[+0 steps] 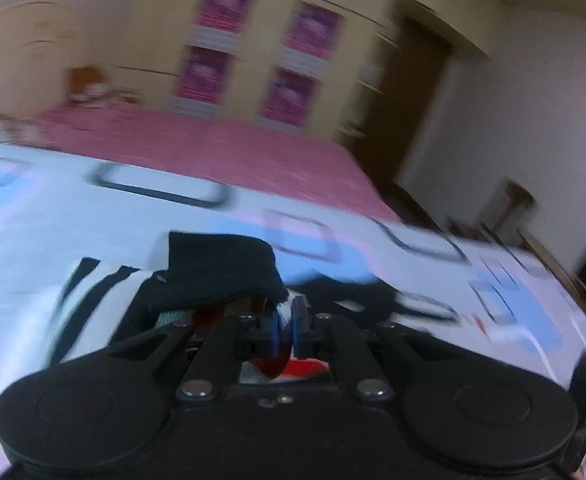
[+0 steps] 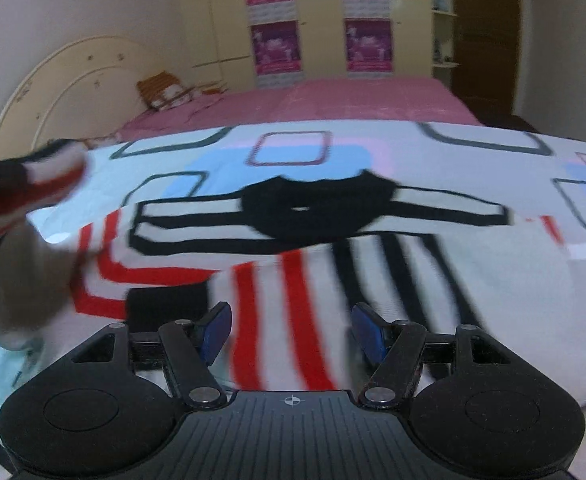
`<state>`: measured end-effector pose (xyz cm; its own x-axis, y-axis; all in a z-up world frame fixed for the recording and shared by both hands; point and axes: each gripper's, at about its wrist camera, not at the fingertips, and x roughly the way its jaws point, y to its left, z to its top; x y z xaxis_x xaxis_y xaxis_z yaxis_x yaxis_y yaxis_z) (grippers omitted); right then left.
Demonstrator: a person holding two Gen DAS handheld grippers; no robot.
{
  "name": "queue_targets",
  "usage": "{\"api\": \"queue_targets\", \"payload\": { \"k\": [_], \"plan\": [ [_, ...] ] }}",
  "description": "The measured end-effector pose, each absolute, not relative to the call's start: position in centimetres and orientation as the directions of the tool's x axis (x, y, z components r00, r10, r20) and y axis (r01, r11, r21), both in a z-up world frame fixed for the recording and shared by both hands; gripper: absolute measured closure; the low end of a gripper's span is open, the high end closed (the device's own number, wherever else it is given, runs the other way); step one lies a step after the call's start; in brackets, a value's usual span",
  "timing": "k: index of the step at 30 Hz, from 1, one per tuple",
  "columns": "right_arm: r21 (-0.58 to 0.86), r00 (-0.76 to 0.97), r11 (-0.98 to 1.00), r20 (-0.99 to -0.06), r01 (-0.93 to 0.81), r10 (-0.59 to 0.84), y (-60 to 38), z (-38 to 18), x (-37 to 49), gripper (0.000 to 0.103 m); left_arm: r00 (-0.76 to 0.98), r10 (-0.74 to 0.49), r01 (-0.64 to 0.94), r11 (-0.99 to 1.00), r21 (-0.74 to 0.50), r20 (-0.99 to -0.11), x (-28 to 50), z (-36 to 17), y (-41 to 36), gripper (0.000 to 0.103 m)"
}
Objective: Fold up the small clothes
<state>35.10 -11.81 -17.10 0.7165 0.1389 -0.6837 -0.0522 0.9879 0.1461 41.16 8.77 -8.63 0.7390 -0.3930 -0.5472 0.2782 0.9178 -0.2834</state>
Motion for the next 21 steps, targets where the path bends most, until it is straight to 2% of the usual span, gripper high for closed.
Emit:
{"api": "queue_targets", "payload": {
  "k": [3,7,9,10,11,12,13,15,21],
  "plan": [
    [0.140,0.717,0.990,-0.689,-0.012,0.106,-14.1,-17.0,34.1,0.037,0.664,-0.454,0.378,0.889,-0.257,-0.594,41.5,-10.9,3.8,0.097],
    [0.142,0.712,0.989,-0.698,0.031,0.078,-16.4,-17.1,32.9,0.037,0.560,-0.452,0.439,0.873,-0.214,-0.695,41.0,-14.8,-0.3,0.094],
    [0.155,0.711,0.987,-0.699,0.043,0.079,-17.2,-17.0,32.5,0.037,0.542,-0.424,0.445,0.877,-0.179,-0.726,40.6,-15.8,-1.2,0.080],
    [0.165,0.710,0.985,-0.699,0.044,0.085,-17.5,-16.9,32.3,0.037,0.548,-0.418,0.448,0.878,-0.168,-0.724,40.5,-15.7,-1.0,0.070],
    [0.177,0.711,0.983,-0.697,0.042,0.095,-17.7,-16.8,32.1,0.037,0.566,-0.407,0.446,0.883,-0.149,-0.717,39.9,-15.6,-0.7,0.050],
    [0.190,0.713,0.981,-0.693,0.037,0.107,-17.8,-16.7,32.0,0.037,0.595,-0.385,0.434,0.893,-0.121,-0.706,39.3,-15.2,-0.2,0.036],
    [0.206,0.715,0.978,-0.688,0.027,0.125,-17.8,-16.5,31.8,0.037,0.632,-0.357,0.415,0.905,-0.089,-0.688,38.7,-14.9,0.4,0.017],
    [0.227,0.719,0.974,-0.677,0.000,0.158,-17.4,-16.1,31.8,0.037,0.694,-0.303,0.376,0.926,-0.030,-0.653,37.8,-13.9,2.1,0.016],
    [0.232,0.711,0.963,-0.655,-0.134,0.256,-13.5,-15.5,32.4,0.037,0.744,-0.098,0.200,0.977,0.080,-0.661,36.1,-13.9,7.8,0.017]
  ]
}}
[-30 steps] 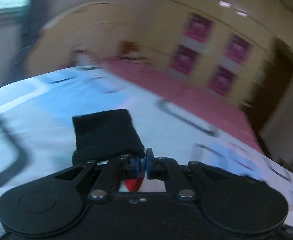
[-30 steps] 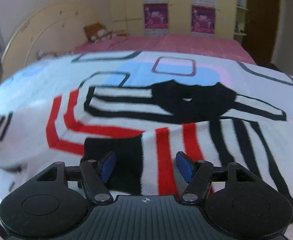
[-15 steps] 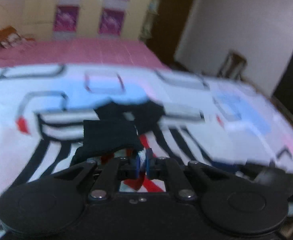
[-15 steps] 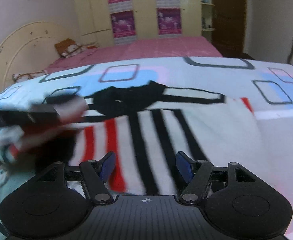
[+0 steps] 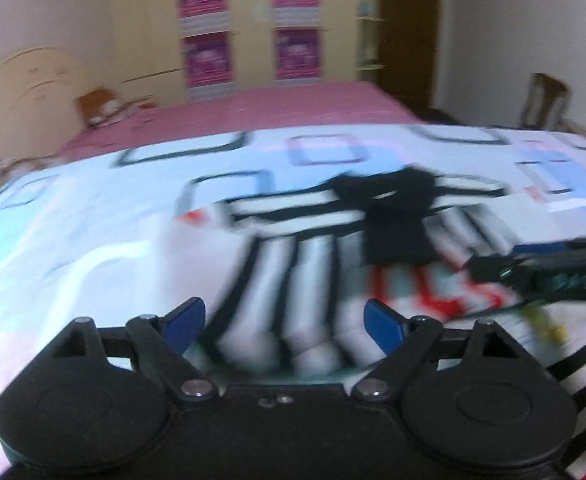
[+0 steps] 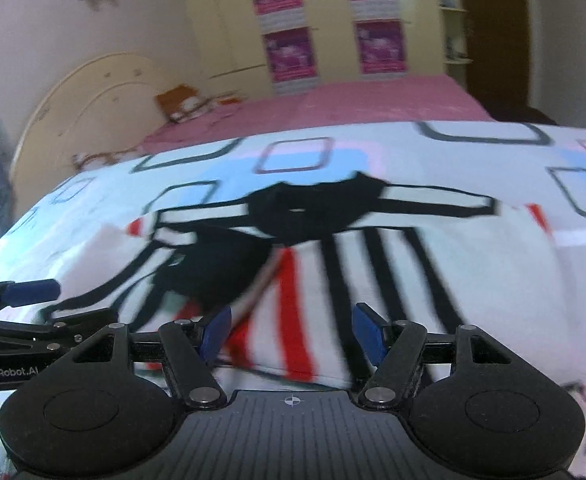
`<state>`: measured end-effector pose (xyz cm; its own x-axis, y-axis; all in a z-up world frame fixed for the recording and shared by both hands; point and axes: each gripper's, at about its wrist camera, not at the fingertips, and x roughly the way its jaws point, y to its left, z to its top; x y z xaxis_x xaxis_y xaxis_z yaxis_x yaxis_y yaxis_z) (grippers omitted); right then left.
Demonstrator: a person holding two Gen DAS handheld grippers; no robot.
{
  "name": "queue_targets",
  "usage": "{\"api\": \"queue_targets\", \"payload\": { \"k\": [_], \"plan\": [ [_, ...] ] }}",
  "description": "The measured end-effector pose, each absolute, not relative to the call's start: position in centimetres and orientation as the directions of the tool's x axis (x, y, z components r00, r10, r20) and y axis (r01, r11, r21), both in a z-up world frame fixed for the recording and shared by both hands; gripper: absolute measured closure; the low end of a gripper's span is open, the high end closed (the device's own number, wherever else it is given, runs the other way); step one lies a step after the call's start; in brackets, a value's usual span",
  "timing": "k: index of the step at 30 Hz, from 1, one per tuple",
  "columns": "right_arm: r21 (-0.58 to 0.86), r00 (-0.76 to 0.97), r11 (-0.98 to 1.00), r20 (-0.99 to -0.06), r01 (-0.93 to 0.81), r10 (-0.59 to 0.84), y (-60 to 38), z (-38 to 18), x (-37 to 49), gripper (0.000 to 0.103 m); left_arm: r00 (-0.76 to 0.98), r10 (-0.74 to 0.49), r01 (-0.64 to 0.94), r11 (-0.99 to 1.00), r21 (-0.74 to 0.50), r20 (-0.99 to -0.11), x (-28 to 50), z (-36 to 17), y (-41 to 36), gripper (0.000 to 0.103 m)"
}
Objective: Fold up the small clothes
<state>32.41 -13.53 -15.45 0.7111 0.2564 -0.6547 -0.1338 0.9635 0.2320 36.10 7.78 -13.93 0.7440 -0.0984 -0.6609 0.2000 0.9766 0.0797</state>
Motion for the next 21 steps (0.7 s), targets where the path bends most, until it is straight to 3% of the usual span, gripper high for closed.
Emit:
{"api": "queue_targets", "payload": {
  "k": [6,9,11,12,13,14,21],
  "plan": [
    [0.147,0.689,0.968,-0.681,-0.201,0.247,-9.3,-16.7,34.1,0.037,0.729,0.061,0.074,0.983,0.166,-0.682,34.9,-15.6,11.4,0.018],
    [0.165,0.682,0.967,-0.686,-0.195,0.254,-8.6,-16.8,34.9,0.037,0.716,0.074,0.057,0.985,0.165,-0.694,35.1,-16.3,11.8,0.018],
    [0.118,0.683,0.974,-0.697,-0.194,0.220,-7.9,-17.0,35.4,0.037,0.722,0.075,0.054,0.985,0.164,-0.687,35.5,-16.6,11.6,0.025],
    [0.116,0.683,0.975,-0.698,-0.190,0.216,-7.9,-17.2,35.7,0.040,0.727,0.076,0.051,0.985,0.164,-0.682,35.9,-16.8,11.5,0.027],
    [0.132,0.675,0.973,-0.703,-0.187,0.225,-8.1,-17.3,36.0,0.072,0.730,0.074,0.051,0.985,0.162,-0.680,36.2,-16.8,11.4,0.034],
    [0.159,0.657,0.971,-0.715,-0.181,0.239,-8.3,-17.3,36.2,0.088,0.731,0.071,0.051,0.986,0.157,-0.679,36.6,-16.9,11.3,0.045],
    [0.156,0.744,0.985,-0.650,-0.070,0.156,-13.0,-14.8,35.5,0.092,0.745,0.062,0.077,0.981,0.177,-0.665,36.6,-17.4,10.8,0.078]
  ]
}}
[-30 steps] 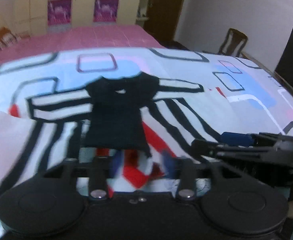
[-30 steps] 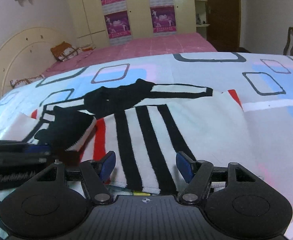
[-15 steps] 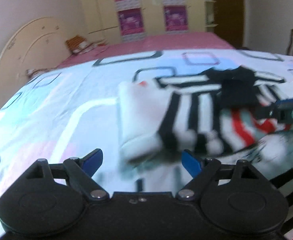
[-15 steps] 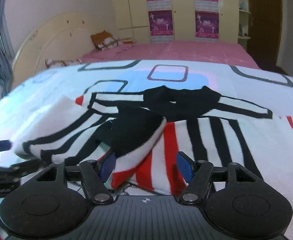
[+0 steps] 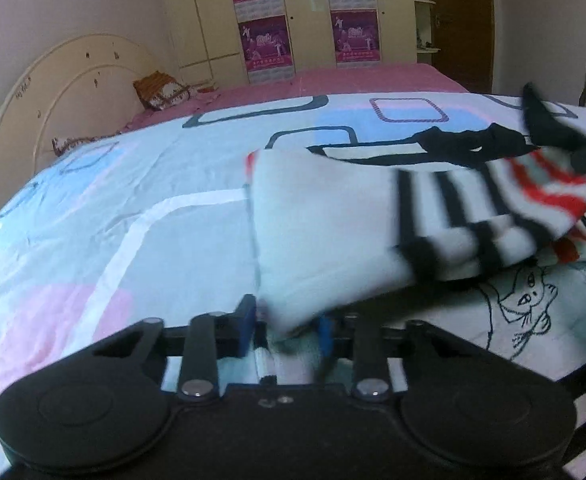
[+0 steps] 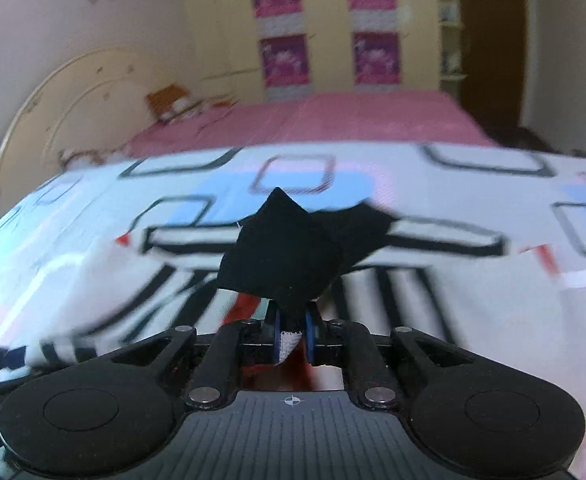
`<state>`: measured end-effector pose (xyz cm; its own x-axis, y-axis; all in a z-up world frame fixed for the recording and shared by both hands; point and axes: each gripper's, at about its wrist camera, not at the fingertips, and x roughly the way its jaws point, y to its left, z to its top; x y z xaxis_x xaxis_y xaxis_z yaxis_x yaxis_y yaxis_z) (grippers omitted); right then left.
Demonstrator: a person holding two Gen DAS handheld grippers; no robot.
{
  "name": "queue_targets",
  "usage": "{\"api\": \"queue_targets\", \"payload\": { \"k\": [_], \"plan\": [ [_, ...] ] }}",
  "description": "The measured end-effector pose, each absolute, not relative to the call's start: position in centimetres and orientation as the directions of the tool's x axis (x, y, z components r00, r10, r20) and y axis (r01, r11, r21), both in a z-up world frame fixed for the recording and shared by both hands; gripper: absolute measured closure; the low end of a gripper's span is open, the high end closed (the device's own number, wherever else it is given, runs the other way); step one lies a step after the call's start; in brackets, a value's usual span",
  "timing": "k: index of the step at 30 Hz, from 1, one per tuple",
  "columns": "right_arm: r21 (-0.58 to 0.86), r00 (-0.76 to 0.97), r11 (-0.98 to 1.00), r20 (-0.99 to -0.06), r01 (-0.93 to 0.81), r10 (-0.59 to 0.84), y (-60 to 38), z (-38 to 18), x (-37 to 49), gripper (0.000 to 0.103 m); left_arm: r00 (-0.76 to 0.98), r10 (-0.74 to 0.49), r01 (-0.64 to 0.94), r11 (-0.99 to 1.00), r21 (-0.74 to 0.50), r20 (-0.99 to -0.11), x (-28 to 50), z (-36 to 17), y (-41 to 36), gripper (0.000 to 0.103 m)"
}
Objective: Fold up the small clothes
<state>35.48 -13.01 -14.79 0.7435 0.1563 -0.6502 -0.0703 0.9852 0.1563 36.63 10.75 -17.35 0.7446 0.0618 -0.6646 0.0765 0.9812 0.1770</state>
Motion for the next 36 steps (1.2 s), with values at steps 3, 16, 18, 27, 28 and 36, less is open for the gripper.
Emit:
{"api": "queue_targets", "payload": {
  "k": [3,16,18,27,28,36],
  "plan": [
    [0.171,0.728,0.985,-0.673,-0.020,0.131,-15.5,-15.2,35.5,0.092,0.741,0.058,0.089,0.979,0.183,-0.669,36.7,-17.5,10.4,0.081],
    [0.263,0.673,0.959,-0.729,0.103,0.128,-20.5,-16.7,33.7,0.090,0.683,-0.035,0.128,0.989,0.072,-0.729,35.9,-15.7,12.4,0.070],
    [0.269,0.676,0.957,-0.726,0.112,0.125,-20.8,-16.6,33.8,0.068,0.681,-0.048,0.126,0.991,0.052,-0.730,35.4,-14.9,12.7,0.066],
    [0.291,0.684,0.945,-0.721,0.147,0.115,-21.6,-17.2,34.5,0.051,0.726,-0.072,0.114,0.993,0.017,-0.684,36.4,-12.4,12.5,0.040],
    [0.303,0.678,0.942,-0.724,0.147,0.127,-21.6,-17.3,34.7,0.077,0.720,-0.067,0.107,0.994,0.015,-0.691,37.2,-12.6,12.4,0.041],
    [0.255,0.688,0.964,-0.714,0.080,0.132,-21.1,-16.5,33.6,0.098,0.670,-0.066,0.055,0.998,-0.039,-0.740,43.2,-15.0,12.8,0.043]
  ]
}}
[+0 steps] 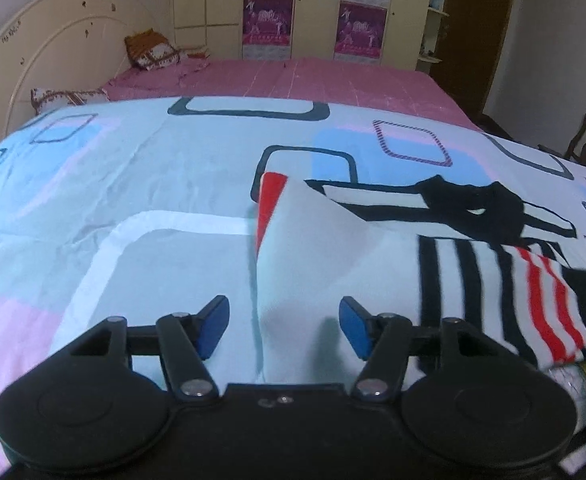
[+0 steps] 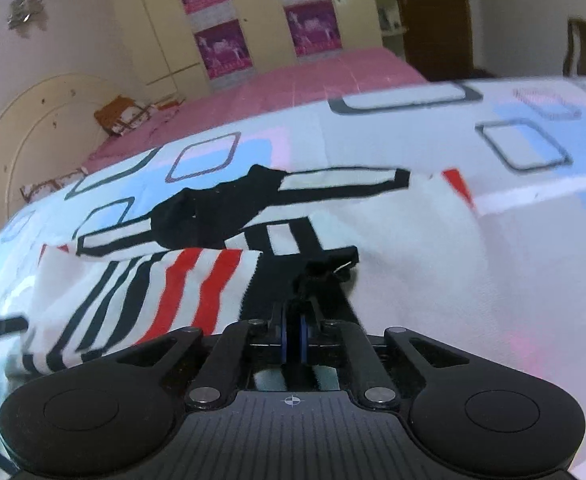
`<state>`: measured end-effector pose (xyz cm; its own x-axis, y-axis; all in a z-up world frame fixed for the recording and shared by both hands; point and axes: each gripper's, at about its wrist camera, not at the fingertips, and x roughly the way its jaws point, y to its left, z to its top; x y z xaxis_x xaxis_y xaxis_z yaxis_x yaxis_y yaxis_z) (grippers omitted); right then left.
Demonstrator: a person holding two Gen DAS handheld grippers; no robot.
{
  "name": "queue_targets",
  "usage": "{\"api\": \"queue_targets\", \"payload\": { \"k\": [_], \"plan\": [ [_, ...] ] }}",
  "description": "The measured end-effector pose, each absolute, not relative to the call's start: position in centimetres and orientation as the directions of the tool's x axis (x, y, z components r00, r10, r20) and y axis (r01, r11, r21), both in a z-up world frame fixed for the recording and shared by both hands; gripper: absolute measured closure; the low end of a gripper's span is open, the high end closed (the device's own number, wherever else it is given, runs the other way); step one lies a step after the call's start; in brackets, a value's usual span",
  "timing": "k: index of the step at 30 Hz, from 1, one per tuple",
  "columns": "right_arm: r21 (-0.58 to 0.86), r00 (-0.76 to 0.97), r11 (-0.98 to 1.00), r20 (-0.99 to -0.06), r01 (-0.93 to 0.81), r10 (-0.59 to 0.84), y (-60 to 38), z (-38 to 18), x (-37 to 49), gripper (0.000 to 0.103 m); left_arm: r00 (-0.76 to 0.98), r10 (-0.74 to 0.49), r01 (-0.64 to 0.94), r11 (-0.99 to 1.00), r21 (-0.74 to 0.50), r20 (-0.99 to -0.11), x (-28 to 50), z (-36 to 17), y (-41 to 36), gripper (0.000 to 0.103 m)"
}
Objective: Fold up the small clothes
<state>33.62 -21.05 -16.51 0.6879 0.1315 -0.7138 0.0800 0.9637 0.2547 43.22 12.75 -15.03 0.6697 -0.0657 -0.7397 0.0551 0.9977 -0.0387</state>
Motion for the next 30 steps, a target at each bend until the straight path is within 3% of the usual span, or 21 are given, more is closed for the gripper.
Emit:
{"api": "queue_targets", "payload": {
  "k": [5,6,7,9,12,16,17,18,20,25,30],
  "plan": [
    [0.265,0.669,0.960,-0.730,0.085,0.142,-21.6,-17.3,33.3,0.097,0.650,-0.070,0.037,0.998,-0.060,-0.757,45.4,-15.9,13.3,0.043],
    [0.283,0.680,0.955,-0.719,0.095,0.145,-22.0,-17.0,33.3,0.090,0.653,-0.068,0.036,0.998,-0.060,-0.755,45.8,-15.9,13.3,0.043],
    [0.290,0.692,0.951,-0.708,0.108,0.138,-22.2,-16.6,33.3,0.074,0.656,-0.066,0.033,0.998,-0.059,-0.752,46.3,-15.9,13.3,0.043],
    [0.282,0.712,0.952,-0.693,0.120,0.115,-22.5,-16.2,33.6,0.055,0.660,-0.073,0.032,0.997,-0.069,-0.748,47.3,-16.0,13.3,0.043],
    [0.290,0.705,0.948,-0.700,0.134,0.115,-22.9,-16.5,34.9,0.055,0.663,-0.079,0.029,0.996,-0.079,-0.745,48.8,-16.3,13.2,0.046],
    [0.276,0.671,0.950,-0.733,0.144,0.112,-22.7,-17.7,36.4,0.056,0.668,-0.087,0.022,0.995,-0.097,-0.739,49.9,-17.0,13.3,0.059],
    [0.270,0.669,0.952,-0.735,0.143,0.108,-22.6,-17.9,36.5,0.059,0.675,-0.084,0.020,0.995,-0.096,-0.733,49.9,-17.1,13.2,0.066],
    [0.249,0.669,0.959,-0.737,0.136,0.096,-22.3,-18.0,36.7,0.069,0.686,-0.070,0.012,0.996,-0.085,-0.725,49.9,-17.2,13.1,0.077],
    [0.240,0.673,0.963,-0.733,0.119,0.099,-22.0,-18.1,36.7,0.081,0.700,-0.025,-0.019,0.998,-0.053,-0.714,49.9,-17.3,13.0,0.083],
    [0.132,0.699,0.984,-0.715,0.121,0.010,-21.5,-18.0,36.3,0.088,0.701,-0.001,-0.046,0.998,-0.046,-0.713,50.4,-17.7,13.1,0.083],
    [0.106,0.683,0.986,-0.730,0.128,-0.011,-22.0,-18.5,36.3,0.089,0.697,0.045,-0.061,0.998,0.003,-0.716,50.5,-17.5,12.9,0.067]
  ]
}}
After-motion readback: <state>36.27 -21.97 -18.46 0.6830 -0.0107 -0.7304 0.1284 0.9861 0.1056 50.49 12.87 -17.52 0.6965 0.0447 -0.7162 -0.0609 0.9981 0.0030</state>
